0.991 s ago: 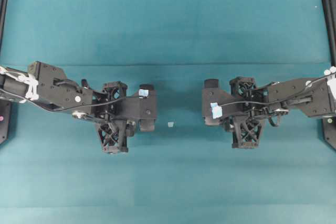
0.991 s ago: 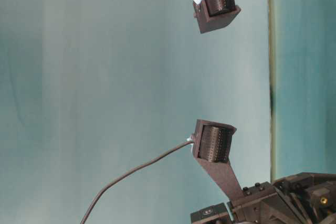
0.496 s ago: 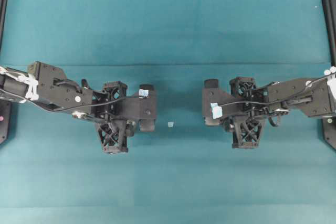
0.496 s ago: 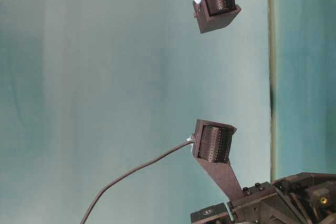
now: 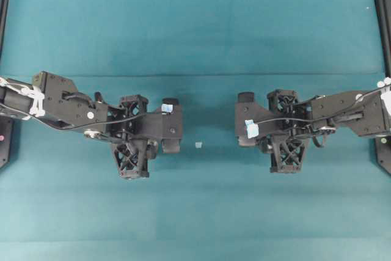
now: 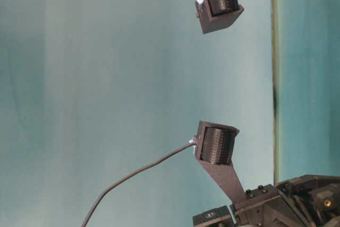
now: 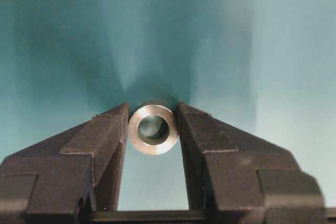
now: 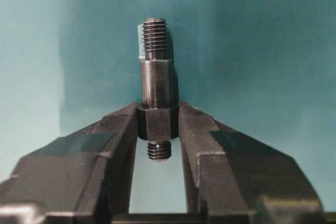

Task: Insert the washer onto the shaft with both hands.
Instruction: 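Lift both objects and bring the washer toward the shaft tip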

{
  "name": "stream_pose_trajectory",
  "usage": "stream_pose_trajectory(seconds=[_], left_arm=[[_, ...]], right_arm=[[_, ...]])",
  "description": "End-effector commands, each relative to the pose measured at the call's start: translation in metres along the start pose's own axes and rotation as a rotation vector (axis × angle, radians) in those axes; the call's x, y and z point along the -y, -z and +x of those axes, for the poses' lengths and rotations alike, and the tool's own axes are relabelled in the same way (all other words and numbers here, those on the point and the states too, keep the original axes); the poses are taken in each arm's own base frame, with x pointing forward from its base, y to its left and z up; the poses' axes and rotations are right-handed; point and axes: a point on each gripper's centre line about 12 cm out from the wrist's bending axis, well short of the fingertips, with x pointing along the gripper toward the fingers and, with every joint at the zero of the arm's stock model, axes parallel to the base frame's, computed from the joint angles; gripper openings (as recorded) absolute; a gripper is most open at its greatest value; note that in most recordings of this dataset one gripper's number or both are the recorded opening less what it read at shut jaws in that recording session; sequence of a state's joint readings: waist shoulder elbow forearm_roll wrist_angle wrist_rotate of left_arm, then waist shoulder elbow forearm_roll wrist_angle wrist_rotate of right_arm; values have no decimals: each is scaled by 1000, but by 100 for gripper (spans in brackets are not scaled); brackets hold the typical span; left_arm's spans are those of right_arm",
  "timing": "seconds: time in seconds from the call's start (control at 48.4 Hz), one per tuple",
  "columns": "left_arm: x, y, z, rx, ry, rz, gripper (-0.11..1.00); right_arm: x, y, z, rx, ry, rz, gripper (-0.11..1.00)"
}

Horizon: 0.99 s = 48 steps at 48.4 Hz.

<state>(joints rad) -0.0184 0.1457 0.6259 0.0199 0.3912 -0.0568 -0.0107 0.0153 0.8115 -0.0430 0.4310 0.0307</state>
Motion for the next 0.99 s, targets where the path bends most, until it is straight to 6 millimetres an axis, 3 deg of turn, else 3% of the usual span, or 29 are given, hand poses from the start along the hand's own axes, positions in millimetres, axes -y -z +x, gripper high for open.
stream_pose_trajectory(seconds=[0.0, 0.475, 0.97], left_arm=[[1, -2, -1, 6, 1, 4, 36], [1, -4, -4, 15, 1, 3, 36], [2, -24, -43, 279, 16, -3, 36]], right_arm=[[2, 3, 1, -14, 3, -6, 1], [2, 1, 1, -5, 3, -3, 0], [-2, -21, -24, 152, -5, 0, 0]])
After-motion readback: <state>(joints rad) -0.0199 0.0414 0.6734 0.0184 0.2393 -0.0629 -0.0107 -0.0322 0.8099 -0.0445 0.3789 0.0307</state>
